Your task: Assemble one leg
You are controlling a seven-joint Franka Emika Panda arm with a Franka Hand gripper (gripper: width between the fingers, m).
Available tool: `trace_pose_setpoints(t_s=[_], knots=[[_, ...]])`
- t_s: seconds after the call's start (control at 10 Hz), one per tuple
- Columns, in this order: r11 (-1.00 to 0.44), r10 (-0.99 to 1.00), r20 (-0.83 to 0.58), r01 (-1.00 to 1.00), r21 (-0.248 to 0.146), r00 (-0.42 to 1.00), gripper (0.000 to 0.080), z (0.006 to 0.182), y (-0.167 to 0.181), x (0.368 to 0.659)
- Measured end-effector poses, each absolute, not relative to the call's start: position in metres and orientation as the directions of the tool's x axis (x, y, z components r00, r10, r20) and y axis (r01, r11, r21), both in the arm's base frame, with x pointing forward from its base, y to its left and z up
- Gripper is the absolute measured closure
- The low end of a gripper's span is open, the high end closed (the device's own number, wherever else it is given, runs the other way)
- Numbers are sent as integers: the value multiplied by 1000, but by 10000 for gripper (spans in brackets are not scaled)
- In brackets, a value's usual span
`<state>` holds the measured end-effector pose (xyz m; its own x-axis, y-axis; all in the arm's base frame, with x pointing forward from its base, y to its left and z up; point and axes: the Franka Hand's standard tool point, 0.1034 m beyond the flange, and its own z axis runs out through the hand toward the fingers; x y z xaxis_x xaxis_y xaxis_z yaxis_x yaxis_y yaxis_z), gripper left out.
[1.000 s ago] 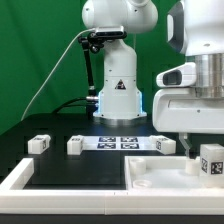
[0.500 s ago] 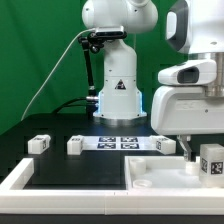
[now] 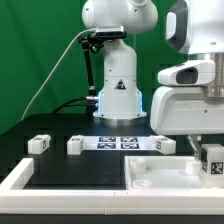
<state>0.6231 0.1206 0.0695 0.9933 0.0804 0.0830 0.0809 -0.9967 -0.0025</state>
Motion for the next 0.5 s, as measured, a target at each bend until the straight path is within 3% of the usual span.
trace_pose_setpoints(t_s=[0.3, 0.5], knots=[[-948, -318, 74, -314, -58, 945, 511, 69, 118, 623], [-873, -487, 66, -484, -57, 871, 510, 69, 114, 622]])
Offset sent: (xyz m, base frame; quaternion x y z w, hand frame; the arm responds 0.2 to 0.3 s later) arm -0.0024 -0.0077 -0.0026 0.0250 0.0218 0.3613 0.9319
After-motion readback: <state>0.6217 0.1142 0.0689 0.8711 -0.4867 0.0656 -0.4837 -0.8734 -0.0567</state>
